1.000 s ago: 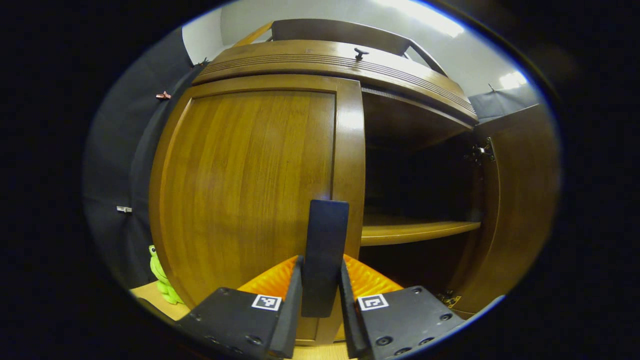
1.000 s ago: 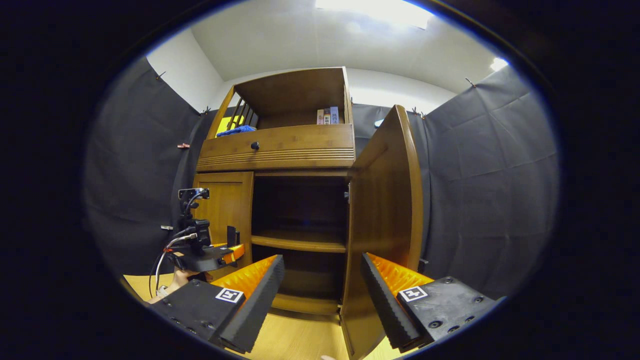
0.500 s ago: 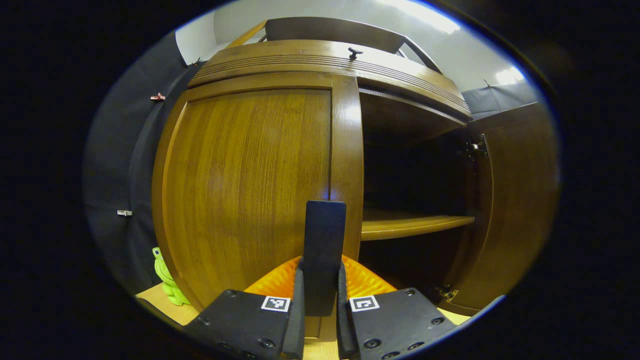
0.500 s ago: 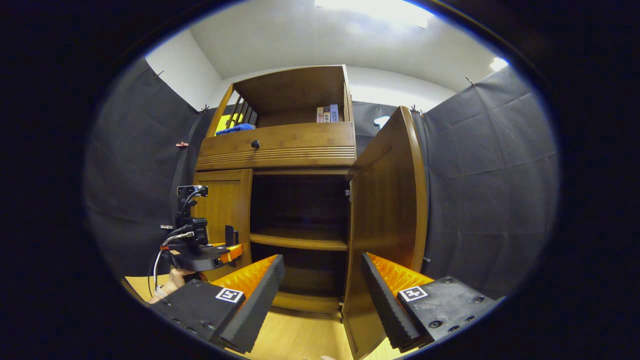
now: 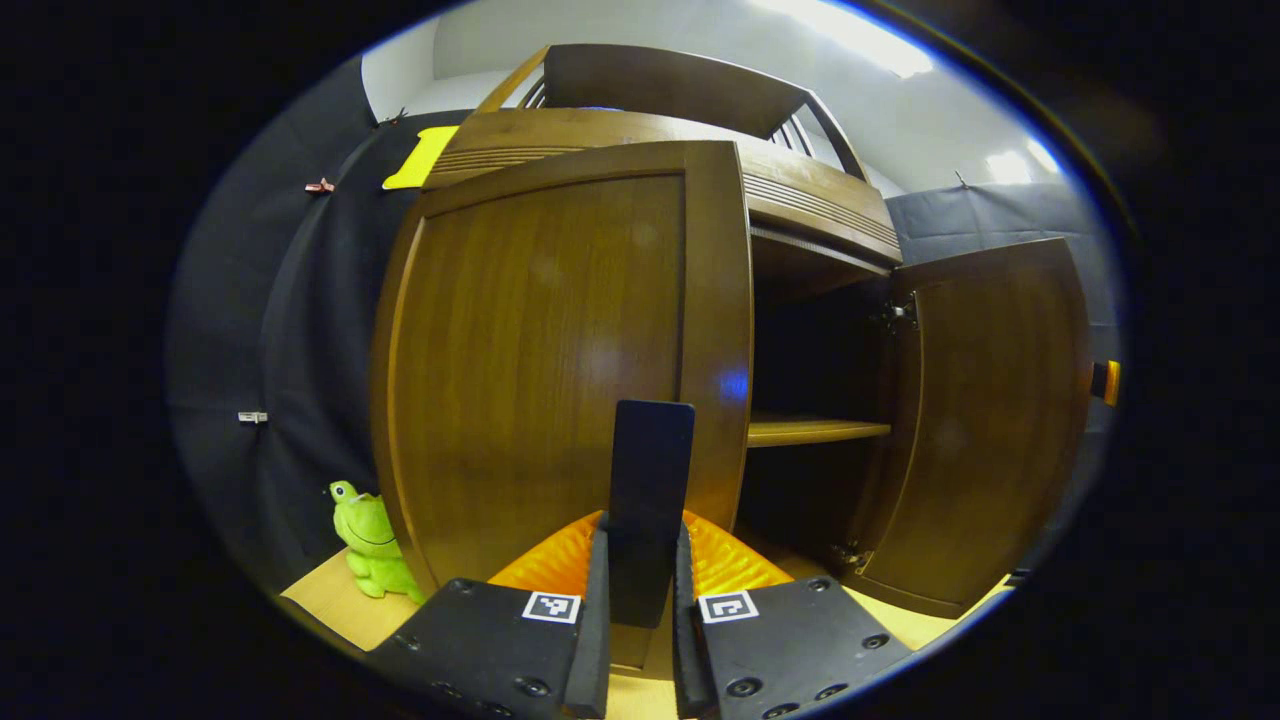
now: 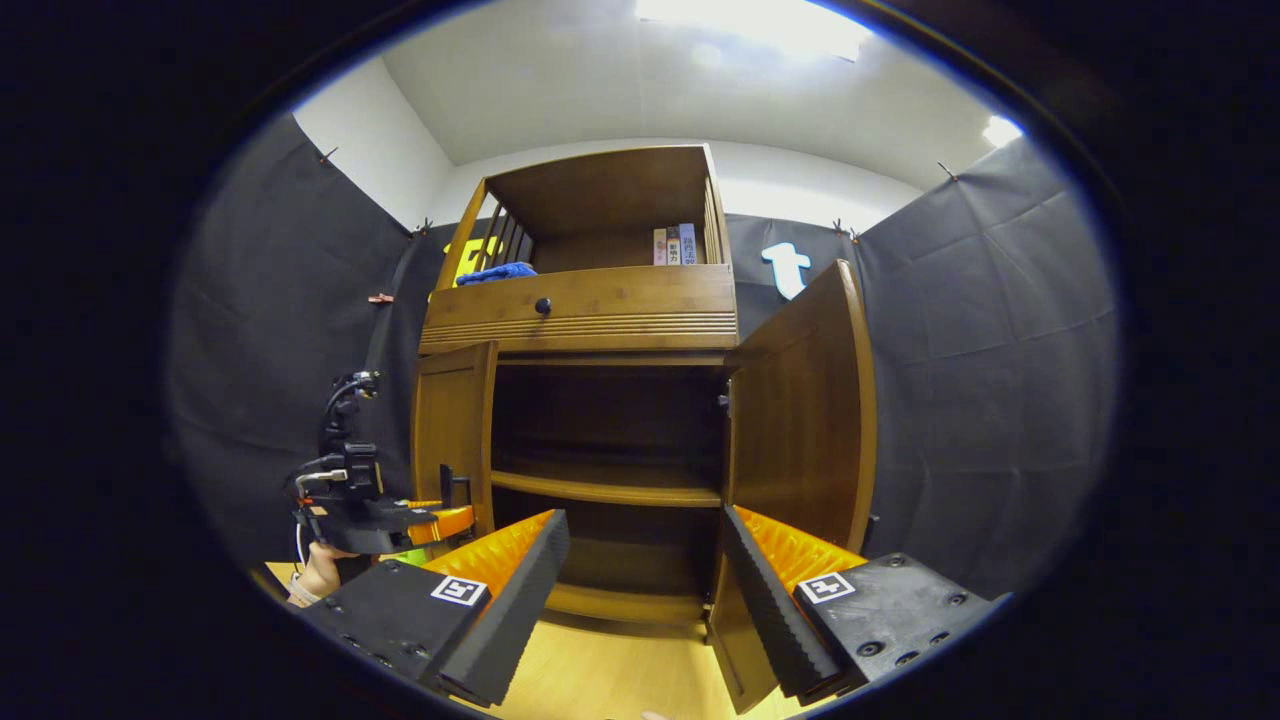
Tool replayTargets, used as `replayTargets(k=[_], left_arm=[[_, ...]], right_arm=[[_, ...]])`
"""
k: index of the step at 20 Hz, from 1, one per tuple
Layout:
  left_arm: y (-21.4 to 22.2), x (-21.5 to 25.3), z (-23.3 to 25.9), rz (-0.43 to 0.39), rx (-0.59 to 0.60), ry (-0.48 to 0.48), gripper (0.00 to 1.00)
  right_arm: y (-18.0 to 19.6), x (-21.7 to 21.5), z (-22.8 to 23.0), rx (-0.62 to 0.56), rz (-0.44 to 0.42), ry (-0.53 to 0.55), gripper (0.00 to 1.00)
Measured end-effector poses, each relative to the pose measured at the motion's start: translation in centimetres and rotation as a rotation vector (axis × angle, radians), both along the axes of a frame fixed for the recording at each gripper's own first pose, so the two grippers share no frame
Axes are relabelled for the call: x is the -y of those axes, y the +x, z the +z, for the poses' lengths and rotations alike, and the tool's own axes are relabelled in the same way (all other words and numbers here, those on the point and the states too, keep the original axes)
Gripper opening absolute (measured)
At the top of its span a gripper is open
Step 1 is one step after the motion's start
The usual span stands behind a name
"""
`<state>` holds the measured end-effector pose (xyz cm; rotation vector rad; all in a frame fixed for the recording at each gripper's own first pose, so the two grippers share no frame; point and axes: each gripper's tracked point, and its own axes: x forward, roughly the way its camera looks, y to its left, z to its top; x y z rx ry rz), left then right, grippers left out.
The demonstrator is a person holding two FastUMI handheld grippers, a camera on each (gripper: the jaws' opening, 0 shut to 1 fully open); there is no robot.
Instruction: Open the right door of the double-door shoe cabinet with the right hand, and open the left door with the left hand.
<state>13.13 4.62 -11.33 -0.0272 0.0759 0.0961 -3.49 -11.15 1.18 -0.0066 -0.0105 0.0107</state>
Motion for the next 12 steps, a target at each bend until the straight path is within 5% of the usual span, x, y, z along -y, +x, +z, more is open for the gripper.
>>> replayTargets(k=[12], left_arm=[[-7.9, -3.8, 0.8, 0.046, -0.016, 0.032, 0.26]], right_arm=[[-0.5, -5.4, -0.3, -0.005, 0.084, 0.038, 0.98]])
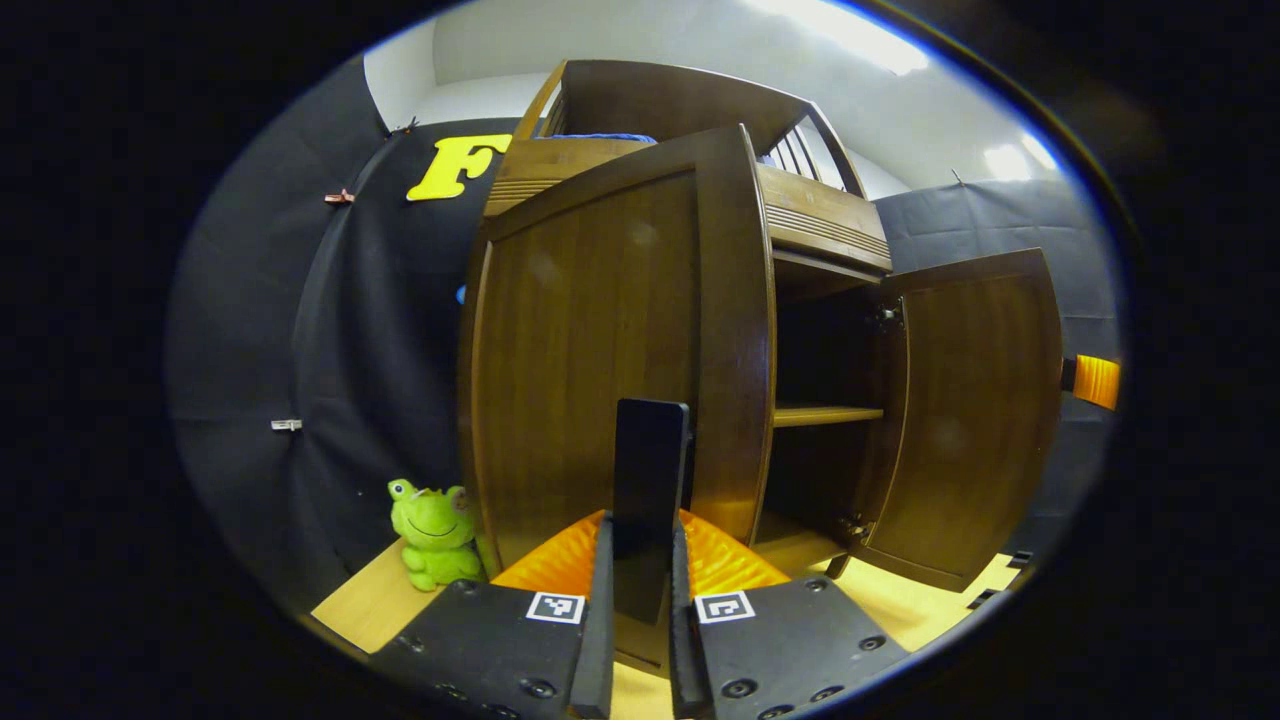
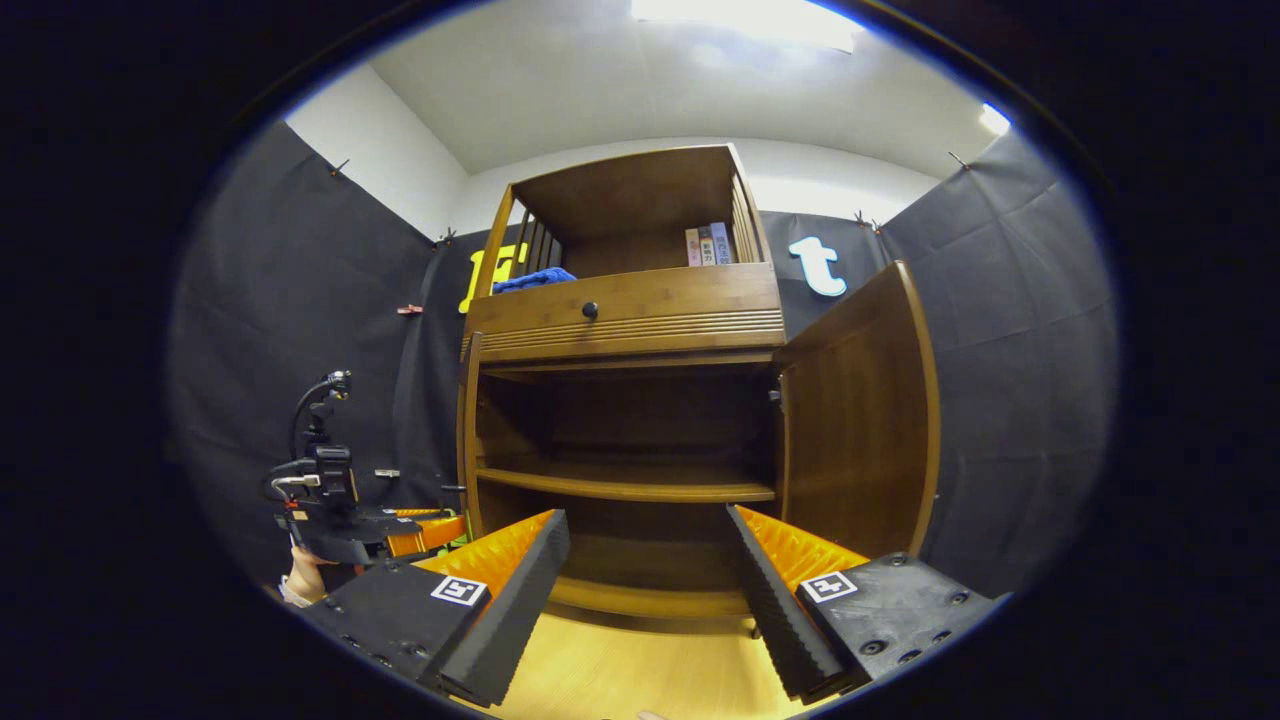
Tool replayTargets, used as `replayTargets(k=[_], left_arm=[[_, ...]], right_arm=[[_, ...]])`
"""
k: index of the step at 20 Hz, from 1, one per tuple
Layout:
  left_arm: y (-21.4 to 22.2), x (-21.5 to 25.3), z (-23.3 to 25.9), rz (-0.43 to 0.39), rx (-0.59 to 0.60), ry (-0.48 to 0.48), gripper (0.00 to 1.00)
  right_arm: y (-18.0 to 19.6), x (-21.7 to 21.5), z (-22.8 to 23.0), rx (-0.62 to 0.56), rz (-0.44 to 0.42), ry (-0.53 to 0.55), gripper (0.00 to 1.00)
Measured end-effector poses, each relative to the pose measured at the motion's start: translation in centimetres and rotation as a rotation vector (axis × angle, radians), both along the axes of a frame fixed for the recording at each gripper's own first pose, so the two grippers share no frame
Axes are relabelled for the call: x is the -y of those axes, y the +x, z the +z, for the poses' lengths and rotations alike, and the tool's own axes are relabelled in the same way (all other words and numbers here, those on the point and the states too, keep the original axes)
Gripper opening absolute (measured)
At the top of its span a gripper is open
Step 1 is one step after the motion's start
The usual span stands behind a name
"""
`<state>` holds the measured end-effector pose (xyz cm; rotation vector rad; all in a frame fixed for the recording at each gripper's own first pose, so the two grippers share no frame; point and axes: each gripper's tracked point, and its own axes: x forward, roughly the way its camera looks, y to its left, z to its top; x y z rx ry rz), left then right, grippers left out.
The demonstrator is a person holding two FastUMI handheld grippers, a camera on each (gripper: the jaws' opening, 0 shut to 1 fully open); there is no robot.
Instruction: Open the right door of the double-door shoe cabinet with the right hand, and open the left door with the left hand.
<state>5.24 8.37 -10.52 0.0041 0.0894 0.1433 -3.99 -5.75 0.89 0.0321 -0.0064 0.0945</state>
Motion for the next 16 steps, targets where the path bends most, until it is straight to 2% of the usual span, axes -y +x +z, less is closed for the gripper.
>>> replayTargets(k=[1, 4, 10, 11, 16], left_arm=[[-0.7, -0.4, 0.1, 0.011, -0.002, 0.004, 0.26], [-2.4, -1.9, 0.2, 0.045, 0.003, 0.009, 0.24], [-5.2, -5.0, 0.5, 0.112, 0.006, 0.014, 0.18], [-5.7, -5.7, 0.6, 0.126, 0.008, 0.018, 0.17], [-7.9, -9.6, 0.8, 0.251, 0.014, 0.039, 0.08]], right_arm=[[0.0, -0.4, 0.0, -0.001, 0.007, -0.001, 1.0], [0.1, -1.7, -0.1, -0.003, 0.033, 0.011, 0.98], [0.5, -4.3, -0.2, -0.004, 0.076, 0.019, 1.0], [0.6, -4.7, -0.2, -0.005, 0.084, 0.018, 0.98], [0.8, -6.0, -0.2, -0.003, 0.104, 0.026, 0.98]])
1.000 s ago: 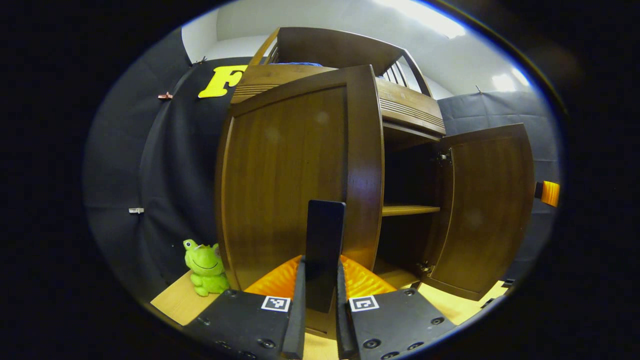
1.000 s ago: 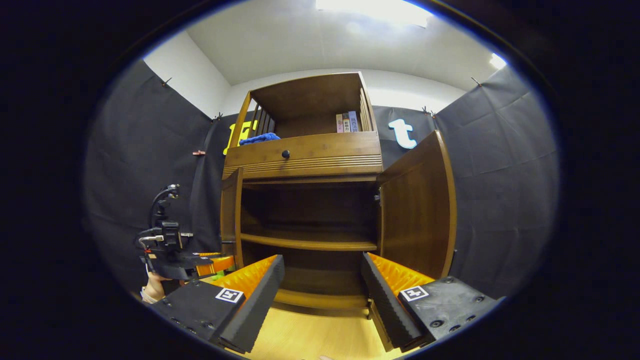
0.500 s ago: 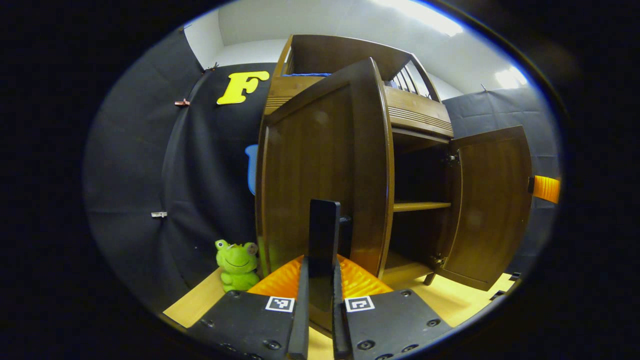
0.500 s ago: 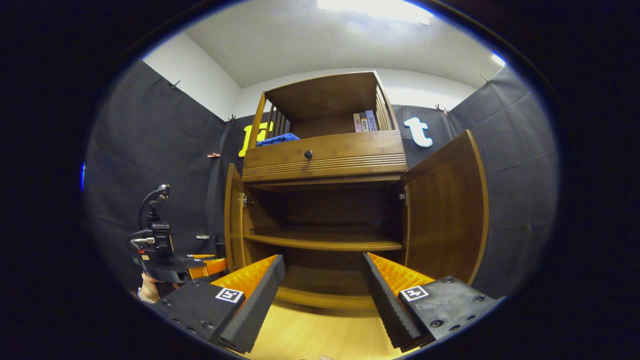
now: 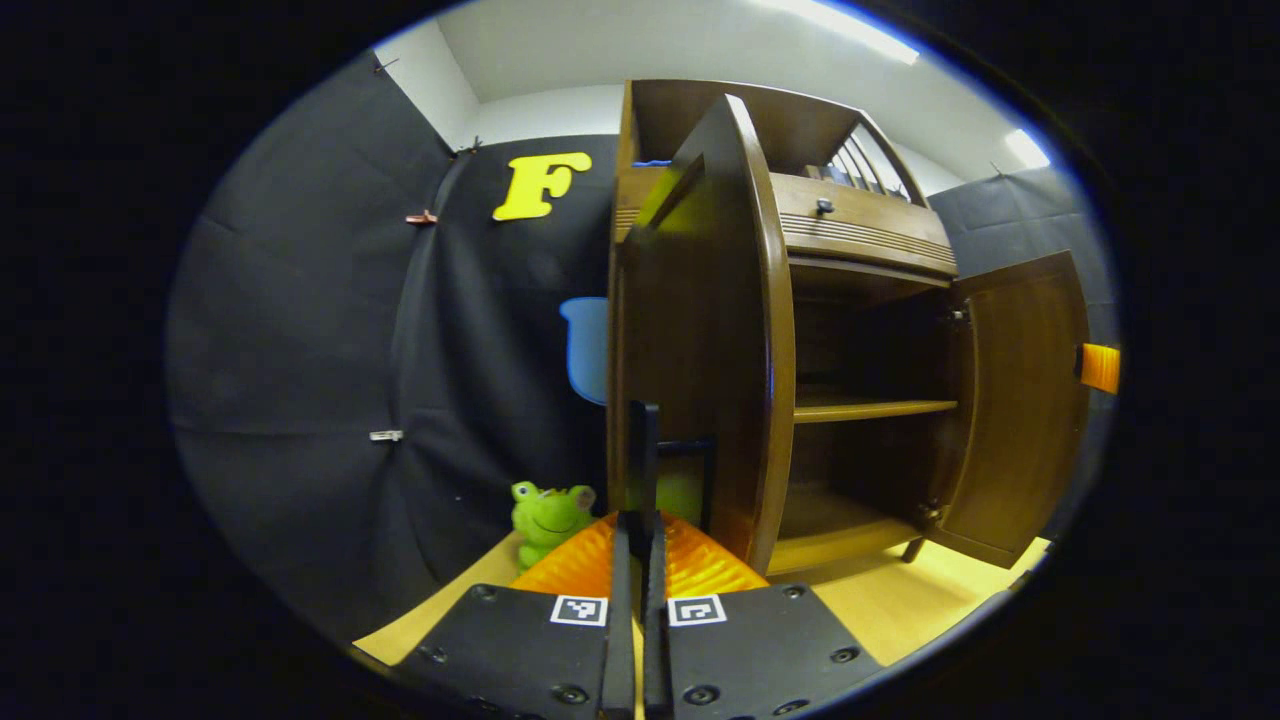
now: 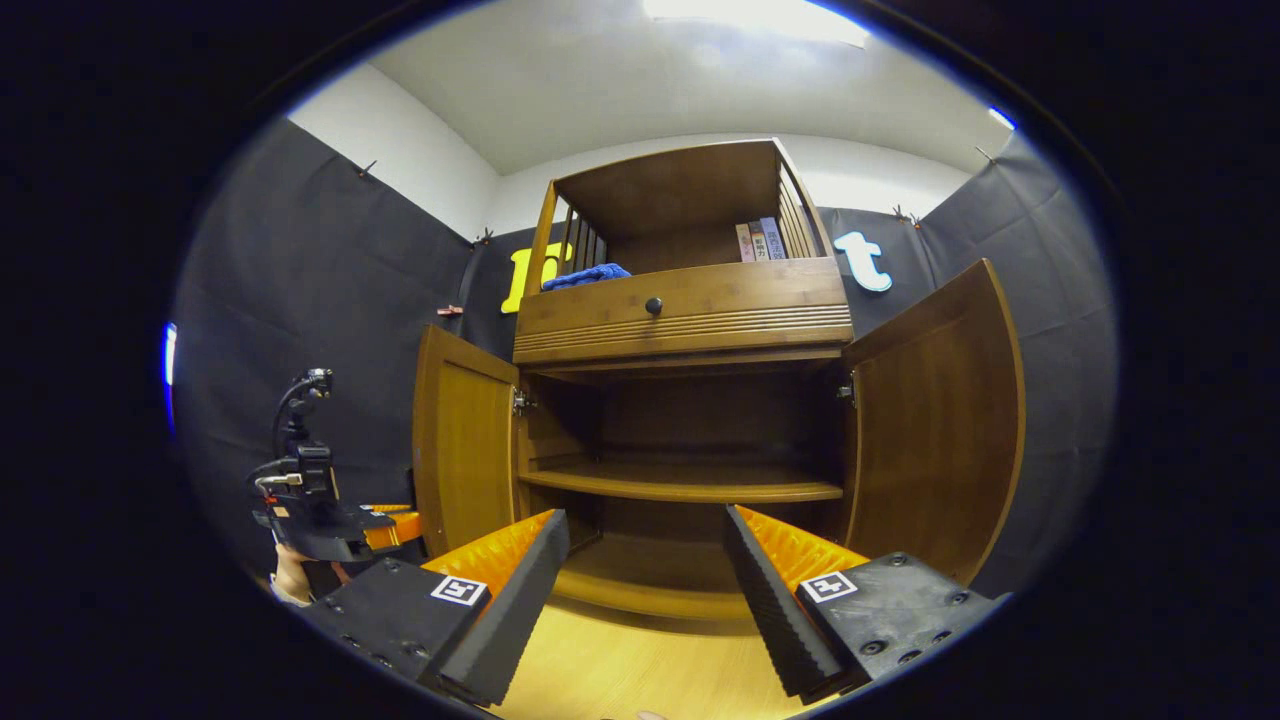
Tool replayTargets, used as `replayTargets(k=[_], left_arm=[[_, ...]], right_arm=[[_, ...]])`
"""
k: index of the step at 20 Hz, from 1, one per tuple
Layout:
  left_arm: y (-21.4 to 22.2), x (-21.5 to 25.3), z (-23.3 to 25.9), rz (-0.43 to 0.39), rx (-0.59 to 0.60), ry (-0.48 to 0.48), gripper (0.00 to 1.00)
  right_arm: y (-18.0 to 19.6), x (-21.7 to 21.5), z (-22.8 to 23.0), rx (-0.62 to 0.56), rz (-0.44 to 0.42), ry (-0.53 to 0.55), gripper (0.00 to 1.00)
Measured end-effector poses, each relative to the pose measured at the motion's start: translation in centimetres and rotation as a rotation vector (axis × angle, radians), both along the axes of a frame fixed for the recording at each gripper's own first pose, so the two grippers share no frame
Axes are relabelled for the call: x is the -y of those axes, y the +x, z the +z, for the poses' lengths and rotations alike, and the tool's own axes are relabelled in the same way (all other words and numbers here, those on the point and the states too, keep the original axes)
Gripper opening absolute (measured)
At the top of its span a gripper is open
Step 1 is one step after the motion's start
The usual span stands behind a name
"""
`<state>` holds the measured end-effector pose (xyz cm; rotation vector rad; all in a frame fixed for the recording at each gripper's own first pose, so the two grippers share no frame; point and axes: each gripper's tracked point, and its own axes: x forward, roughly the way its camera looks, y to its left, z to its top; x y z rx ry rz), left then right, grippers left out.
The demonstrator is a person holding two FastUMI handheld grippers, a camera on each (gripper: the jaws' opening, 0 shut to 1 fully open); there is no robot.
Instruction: Open the right door of the double-door shoe cabinet with the right hand, and open the left door with the left hand.
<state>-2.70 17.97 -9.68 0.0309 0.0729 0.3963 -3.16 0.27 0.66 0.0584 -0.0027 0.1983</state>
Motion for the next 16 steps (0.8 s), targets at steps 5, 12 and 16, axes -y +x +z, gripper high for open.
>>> replayTargets(k=[5, 12, 16], left_arm=[[-1.0, -1.1, 0.1, 0.007, -0.001, -0.018, 0.05], [-6.6, -0.1, 3.2, 0.042, 0.065, -0.037, 0.05], [-8.1, 5.2, 6.5, -0.065, 0.115, -0.037, 0.05]], right_arm=[[0.1, -0.6, 0.0, 0.002, 0.007, 0.006, 0.98], [-0.6, 0.2, 0.5, 0.012, -0.024, 0.017, 0.98], [-1.3, 0.7, 0.4, 0.01, -0.042, 0.024, 0.98]])
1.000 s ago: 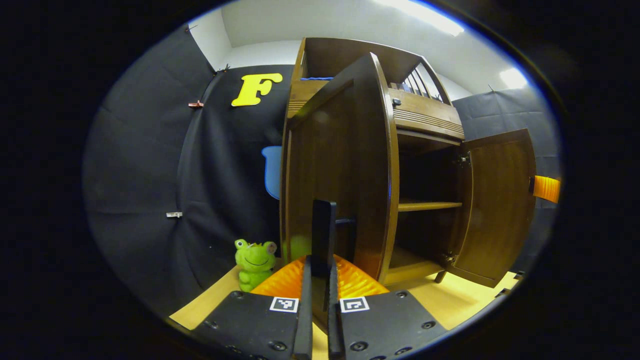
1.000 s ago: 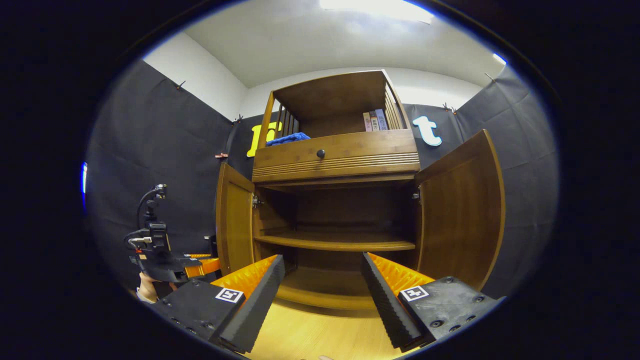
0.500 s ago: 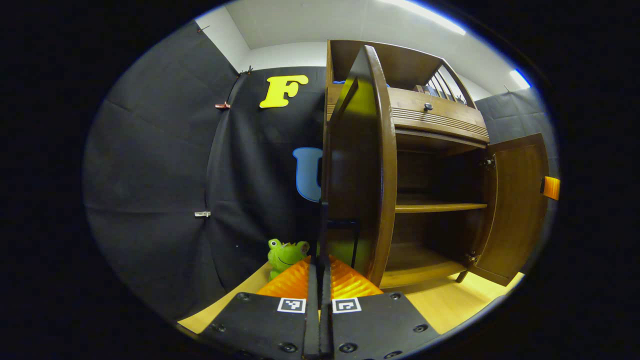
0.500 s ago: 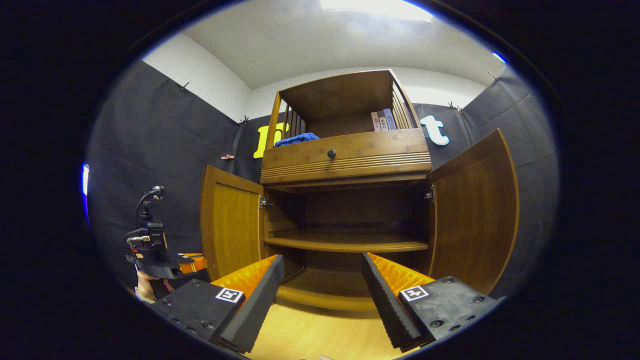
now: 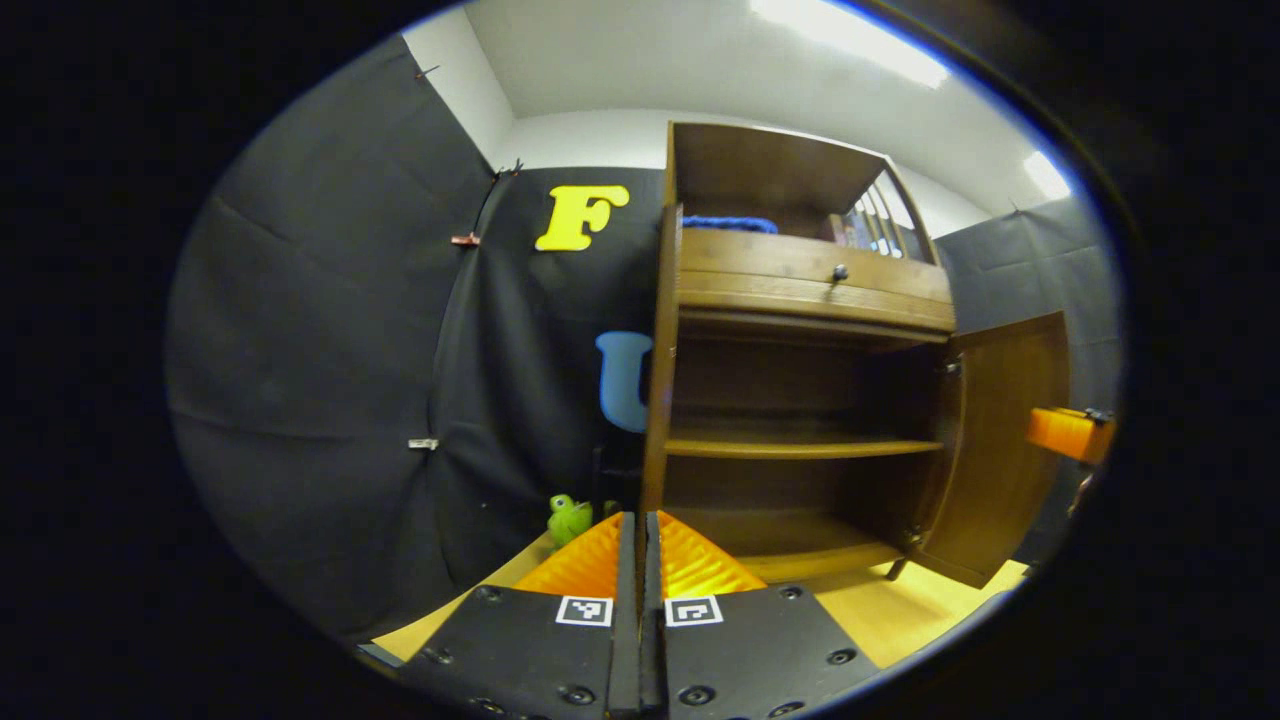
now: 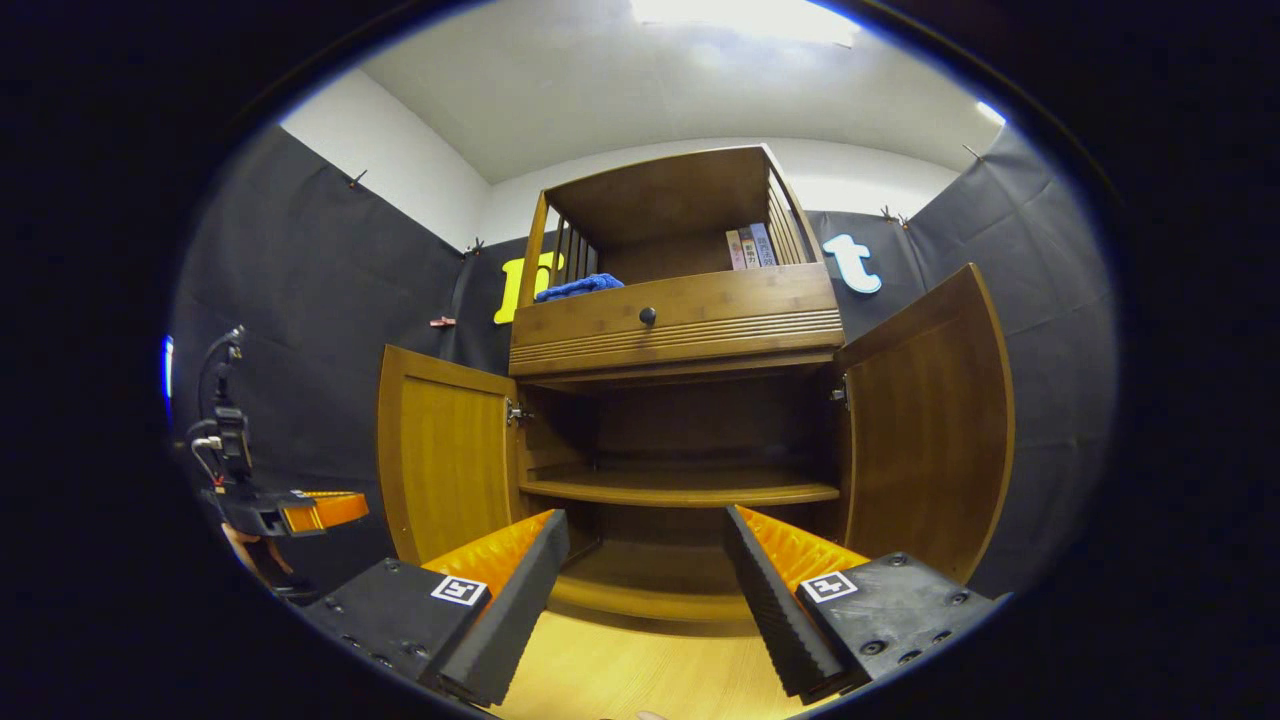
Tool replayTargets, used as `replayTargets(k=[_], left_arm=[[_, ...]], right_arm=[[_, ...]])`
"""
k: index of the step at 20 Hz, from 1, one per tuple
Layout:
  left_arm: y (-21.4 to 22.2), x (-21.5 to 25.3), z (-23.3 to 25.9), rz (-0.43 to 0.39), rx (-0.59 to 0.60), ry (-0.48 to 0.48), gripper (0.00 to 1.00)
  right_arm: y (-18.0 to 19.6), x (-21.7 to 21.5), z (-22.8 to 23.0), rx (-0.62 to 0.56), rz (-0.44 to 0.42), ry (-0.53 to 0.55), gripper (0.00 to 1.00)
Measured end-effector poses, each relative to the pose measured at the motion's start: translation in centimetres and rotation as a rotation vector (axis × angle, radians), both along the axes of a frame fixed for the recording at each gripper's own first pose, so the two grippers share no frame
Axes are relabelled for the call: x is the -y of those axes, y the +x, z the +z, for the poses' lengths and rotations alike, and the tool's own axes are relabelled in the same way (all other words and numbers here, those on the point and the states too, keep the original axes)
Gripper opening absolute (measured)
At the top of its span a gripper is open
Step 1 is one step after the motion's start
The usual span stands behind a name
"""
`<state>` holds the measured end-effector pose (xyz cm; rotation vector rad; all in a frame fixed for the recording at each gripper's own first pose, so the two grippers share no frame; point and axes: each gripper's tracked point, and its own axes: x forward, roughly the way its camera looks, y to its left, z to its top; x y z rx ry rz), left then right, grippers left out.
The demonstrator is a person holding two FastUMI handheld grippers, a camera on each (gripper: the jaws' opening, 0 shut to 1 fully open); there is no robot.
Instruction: Open the right door of the double-door shoe cabinet with the right hand, and open the left door with the left hand.
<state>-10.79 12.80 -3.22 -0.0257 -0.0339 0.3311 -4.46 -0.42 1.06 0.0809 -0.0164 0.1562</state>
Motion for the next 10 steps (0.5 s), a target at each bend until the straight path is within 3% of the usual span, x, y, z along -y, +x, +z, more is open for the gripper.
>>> replayTargets(k=[6, 8, 10], left_arm=[[2.5, 8.3, 3.5, -0.242, 0.043, 0.005, 0.05], [3.6, 10.9, 3.3, -0.329, 0.038, 0.015, 0.35], [4.7, 11.3, 3.0, -0.323, 0.019, 0.045, 0.64]], right_arm=[[-0.9, 1.4, -2.1, -0.055, -0.081, -0.029, 1.0], [-1.1, 2.2, -2.7, -0.072, -0.117, -0.047, 0.98], [-1.2, 2.7, -3.1, -0.083, -0.142, -0.062, 0.98]])
